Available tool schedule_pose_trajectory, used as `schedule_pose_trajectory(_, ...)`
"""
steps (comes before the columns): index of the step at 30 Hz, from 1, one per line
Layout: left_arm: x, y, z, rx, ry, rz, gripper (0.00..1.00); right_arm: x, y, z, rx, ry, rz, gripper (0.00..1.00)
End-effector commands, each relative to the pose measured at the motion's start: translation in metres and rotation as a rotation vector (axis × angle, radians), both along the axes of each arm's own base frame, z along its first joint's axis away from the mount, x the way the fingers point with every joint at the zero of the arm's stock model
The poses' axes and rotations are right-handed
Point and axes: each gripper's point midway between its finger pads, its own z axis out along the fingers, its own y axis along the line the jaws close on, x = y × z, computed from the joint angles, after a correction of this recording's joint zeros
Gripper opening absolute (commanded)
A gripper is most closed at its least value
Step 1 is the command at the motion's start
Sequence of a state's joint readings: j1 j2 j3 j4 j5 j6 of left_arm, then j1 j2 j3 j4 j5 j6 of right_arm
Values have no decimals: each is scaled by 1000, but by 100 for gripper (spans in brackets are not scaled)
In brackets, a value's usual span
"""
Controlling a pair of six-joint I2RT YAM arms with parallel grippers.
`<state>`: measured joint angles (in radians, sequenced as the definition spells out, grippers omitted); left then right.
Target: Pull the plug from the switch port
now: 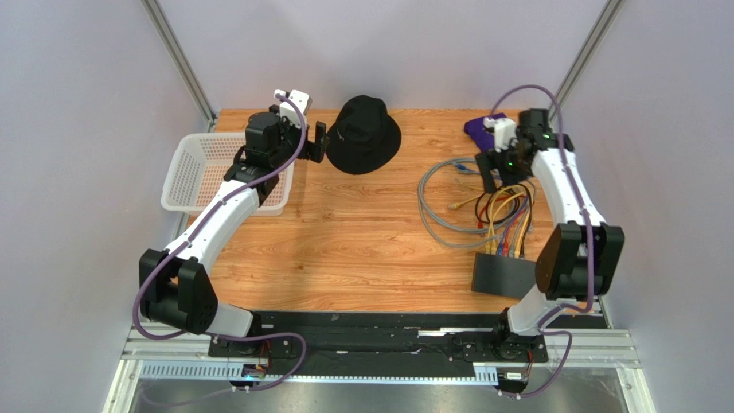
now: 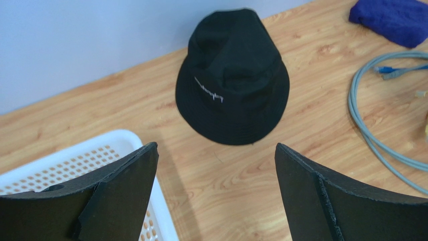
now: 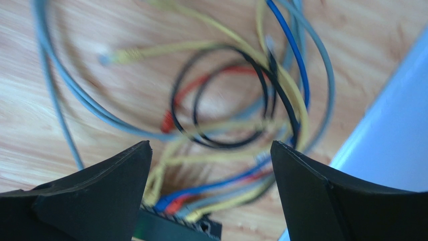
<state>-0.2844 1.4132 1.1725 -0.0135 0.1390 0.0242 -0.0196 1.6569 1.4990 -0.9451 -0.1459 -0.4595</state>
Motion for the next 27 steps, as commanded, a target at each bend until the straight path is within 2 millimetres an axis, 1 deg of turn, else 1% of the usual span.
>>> schedule_pose_trajectory(1, 22, -9, 49, -32, -151, -24, 94, -66, -48, 0, -57, 98, -46, 93)
schedule_pose_trajectory(2, 25, -11, 46, -55, -135, -22, 94, -76, -56, -3, -64, 116, -43, 93)
schedule_pose_trajectory(3, 25, -14, 47, -64, -133, -31, 93, -92, -75, -3, -57, 142, -92, 93)
schedule_pose_trajectory(5, 27, -16, 42, -66, -124, -38, 93, -109, -91, -7, -31, 169, -117, 94)
schedule_pose_trajectory(6, 28, -17, 42, -83, -115, -33, 93, -127, -110, -8, -18, 199, -143, 94)
schedule_pose_trajectory(7, 28, -17, 39, -84, -110, -33, 93, -136, -116, -10, -3, 219, -136, 94)
schedule_pose_trajectory(8, 29, -16, 36, -84, -102, -28, 93, -146, -117, -12, 22, 242, -120, 94)
schedule_pose_trajectory(9, 29, -16, 33, -81, -95, -24, 93, -168, -119, -18, 34, 313, -54, 94)
schedule_pose_trajectory(10, 30, -16, 31, -81, -87, -25, 92, -178, -119, -24, 41, 360, -16, 93)
schedule_pose_trajectory(11, 31, -17, 28, -85, -76, -24, 92, -198, -117, -37, 36, 440, 16, 91)
schedule_pose_trajectory(12, 30, -18, 26, -87, -65, -29, 91, -208, -116, -44, 33, 482, 58, 91)
schedule_pose_trajectory(13, 30, -19, 22, -92, -51, -29, 90, -214, -116, -48, 21, 502, 114, 90)
schedule_pose_trajectory(14, 30, -20, 21, -97, -45, -34, 90, -223, -113, -57, 28, 538, 140, 90)
schedule_pose_trajectory(17, 27, -21, 13, -104, -10, -37, 89, -224, -107, -65, 69, 575, 180, 91)
schedule_pose_trajectory(20, 21, -20, 4, -93, 16, -38, 88, -211, -97, -65, 119, 569, 179, 89)
schedule_pose_trajectory(21, 20, -19, 3, -91, 19, -39, 88, -202, -95, -67, 121, 565, 191, 88)
schedule_pose_trajectory(23, 17, -18, -2, -81, 24, -37, 87, -195, -90, -73, 123, 568, 188, 88)
schedule_pose_trajectory(24, 16, -17, -4, -76, 28, -35, 87, -190, -89, -79, 113, 565, 196, 88)
schedule_pose_trajectory(27, 14, -15, -6, -65, 36, -35, 87, -182, -72, -94, 97, 594, 256, 85)
